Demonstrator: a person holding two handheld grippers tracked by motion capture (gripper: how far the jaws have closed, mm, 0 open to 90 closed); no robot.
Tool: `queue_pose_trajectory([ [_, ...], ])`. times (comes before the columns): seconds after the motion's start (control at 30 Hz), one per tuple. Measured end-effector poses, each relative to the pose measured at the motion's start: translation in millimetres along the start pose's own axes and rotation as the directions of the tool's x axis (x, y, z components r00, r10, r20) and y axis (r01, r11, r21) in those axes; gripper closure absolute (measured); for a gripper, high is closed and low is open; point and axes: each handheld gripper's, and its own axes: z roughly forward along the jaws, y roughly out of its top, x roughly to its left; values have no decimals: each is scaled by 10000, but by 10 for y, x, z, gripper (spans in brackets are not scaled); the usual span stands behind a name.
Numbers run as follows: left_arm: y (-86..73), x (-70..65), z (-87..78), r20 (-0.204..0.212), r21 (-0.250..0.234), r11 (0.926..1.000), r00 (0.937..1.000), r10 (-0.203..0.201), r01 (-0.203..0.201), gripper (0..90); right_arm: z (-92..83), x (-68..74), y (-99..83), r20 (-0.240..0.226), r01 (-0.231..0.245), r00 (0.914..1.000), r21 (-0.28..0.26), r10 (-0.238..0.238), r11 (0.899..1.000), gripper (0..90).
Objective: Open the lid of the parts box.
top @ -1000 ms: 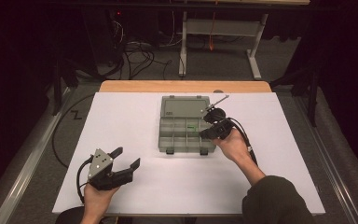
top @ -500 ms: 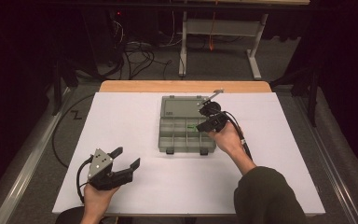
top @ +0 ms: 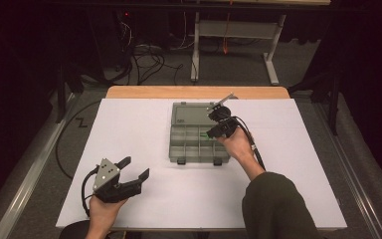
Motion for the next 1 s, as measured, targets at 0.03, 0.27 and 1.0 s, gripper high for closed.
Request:
queue_pose_trajectory([
  [0.03, 1, 0, -1, -2, 6, 10000, 10000, -2, 2, 249, 13, 0, 6, 24, 22, 10000, -7, -22, 10000, 858],
  [0.27, 2, 3, -1, -1, 10, 10000, 10000, -27, 27, 249, 102, -11, 48, 23, 77, 10000, 68, -77, 9999, 857],
  [1.0, 1, 6, 0, 28, 23, 10000, 10000, -43, 43, 249, 49, -84, -21, -312, -311, 9991, -336, 300, 9990, 721],
])
